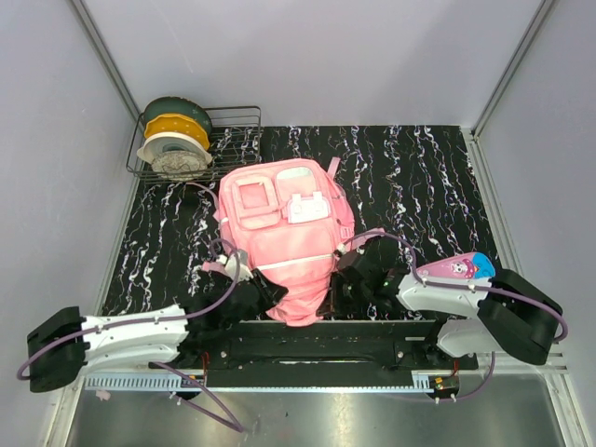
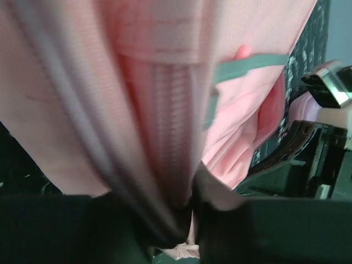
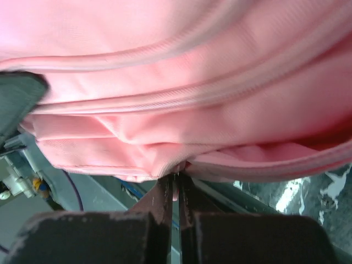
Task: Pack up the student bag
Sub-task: Zip the student bag at the center of the board.
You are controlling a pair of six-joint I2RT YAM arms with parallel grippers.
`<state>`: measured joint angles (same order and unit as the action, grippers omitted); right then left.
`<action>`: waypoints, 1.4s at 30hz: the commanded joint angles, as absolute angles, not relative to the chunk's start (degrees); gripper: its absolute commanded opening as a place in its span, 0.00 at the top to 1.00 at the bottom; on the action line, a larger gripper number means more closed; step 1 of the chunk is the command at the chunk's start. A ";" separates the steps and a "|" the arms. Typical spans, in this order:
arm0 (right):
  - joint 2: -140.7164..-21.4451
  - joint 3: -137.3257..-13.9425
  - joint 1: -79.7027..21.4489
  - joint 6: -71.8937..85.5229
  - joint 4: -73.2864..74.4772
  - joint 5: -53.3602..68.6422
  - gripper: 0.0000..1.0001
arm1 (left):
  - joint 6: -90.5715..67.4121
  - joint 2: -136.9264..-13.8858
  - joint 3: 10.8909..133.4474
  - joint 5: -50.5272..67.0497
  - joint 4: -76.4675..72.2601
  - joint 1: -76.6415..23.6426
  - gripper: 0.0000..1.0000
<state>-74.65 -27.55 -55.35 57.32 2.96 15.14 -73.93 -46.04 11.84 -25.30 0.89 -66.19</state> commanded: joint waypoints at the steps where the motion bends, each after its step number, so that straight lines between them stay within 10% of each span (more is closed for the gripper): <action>1: -77.43 -35.84 -56.16 54.32 -6.25 9.93 1.00 | -74.88 -51.32 13.19 -18.03 -18.09 -65.23 1.00; 10: -61.55 -31.29 -63.71 53.88 3.95 0.80 1.00 | -53.90 -64.32 26.27 5.68 -19.68 -57.32 1.00; 22: -61.27 -31.30 -62.85 50.27 18.88 -8.51 1.00 | -32.79 -67.41 37.70 34.08 -0.36 -21.58 1.00; 35: -52.56 -23.91 -51.06 51.59 22.59 2.63 1.00 | -25.57 -67.93 39.81 44.03 5.89 -5.27 1.00; 39: -52.12 -23.73 -50.98 51.42 20.22 5.10 1.00 | -30.67 -67.77 37.97 48.78 0.44 -5.36 0.41; 40: -52.03 -23.99 -50.98 51.33 18.74 5.62 1.00 | -30.93 -67.33 37.53 48.69 0.27 -5.54 0.10; 42: -52.99 -24.34 -50.98 50.63 17.06 7.37 1.00 | -31.90 -64.53 36.04 47.39 1.14 -5.54 0.01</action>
